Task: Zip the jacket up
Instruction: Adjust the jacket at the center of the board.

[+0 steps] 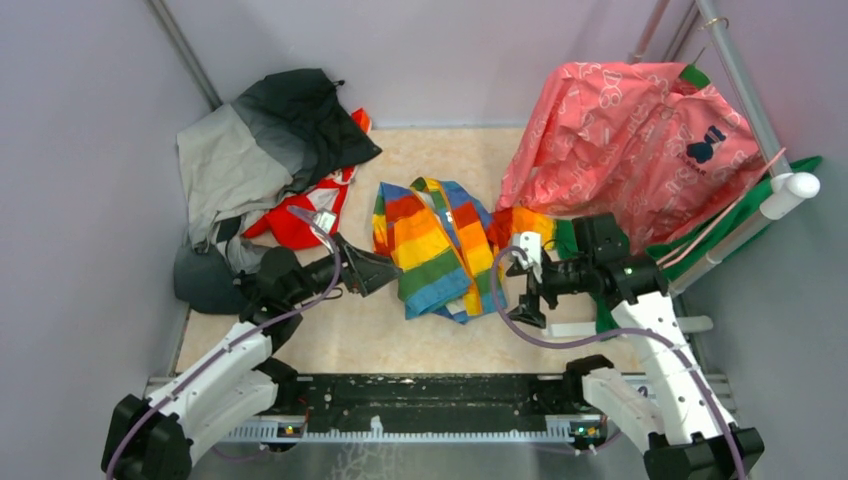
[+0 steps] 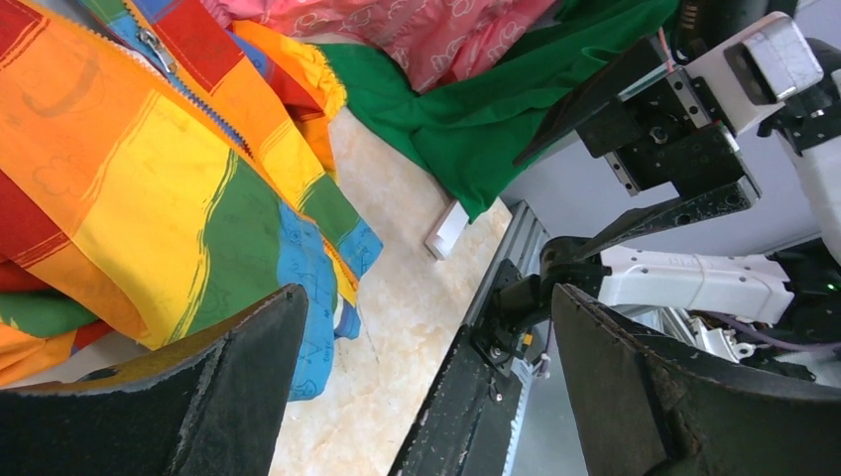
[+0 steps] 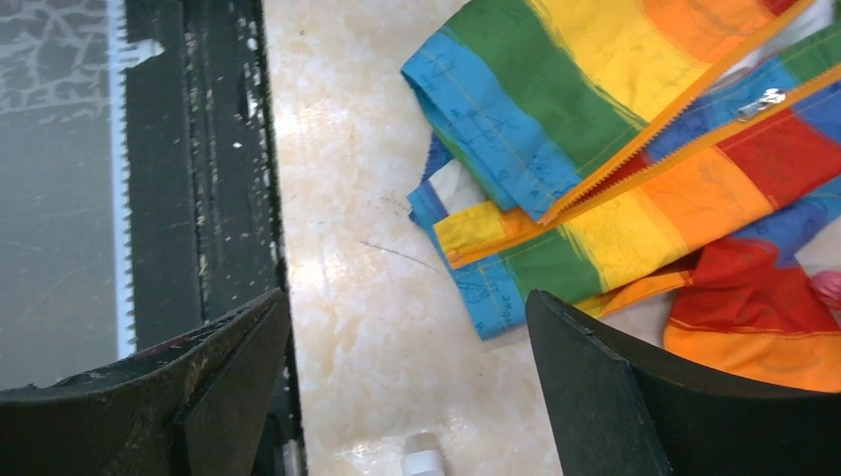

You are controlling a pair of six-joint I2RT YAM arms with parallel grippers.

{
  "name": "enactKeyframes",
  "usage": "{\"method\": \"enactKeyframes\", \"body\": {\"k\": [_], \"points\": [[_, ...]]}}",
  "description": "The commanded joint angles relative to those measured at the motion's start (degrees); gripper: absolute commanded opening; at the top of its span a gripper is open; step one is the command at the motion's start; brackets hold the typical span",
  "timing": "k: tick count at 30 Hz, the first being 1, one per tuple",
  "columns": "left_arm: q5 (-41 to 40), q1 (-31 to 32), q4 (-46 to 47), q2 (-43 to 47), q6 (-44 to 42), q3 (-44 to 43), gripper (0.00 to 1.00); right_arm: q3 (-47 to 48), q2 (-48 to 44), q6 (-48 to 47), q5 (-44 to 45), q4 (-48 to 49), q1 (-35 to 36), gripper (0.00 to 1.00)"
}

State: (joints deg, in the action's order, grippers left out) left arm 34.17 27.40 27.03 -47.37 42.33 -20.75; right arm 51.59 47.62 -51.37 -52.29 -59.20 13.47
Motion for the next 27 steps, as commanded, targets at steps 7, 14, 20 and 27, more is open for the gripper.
{"method": "enactKeyframes", "body": {"k": [7,14,20,27], "points": [[-1.7,0.3,-1.4,8.9,6.0,1.1,0.97,6.0,4.6,-5.1,5.8,-10.1,10.4,0.89],[-3.8,0.2,-8.2,11.6,5.1,-2.7,0.97,14.3,9.4,2.7,4.1,-4.4,14.7,0.90],[-4.9,0.2,-11.2,11.8,5.8,-3.2,0.97,18.5,13.8,11.8,14.2,5.4,18.9,0.89],[-6.4,0.3,-10.4,10.7,6.6,-2.1,0.97,22.6,18.1,19.7,18.6,11.7,22.0,0.88]]}}
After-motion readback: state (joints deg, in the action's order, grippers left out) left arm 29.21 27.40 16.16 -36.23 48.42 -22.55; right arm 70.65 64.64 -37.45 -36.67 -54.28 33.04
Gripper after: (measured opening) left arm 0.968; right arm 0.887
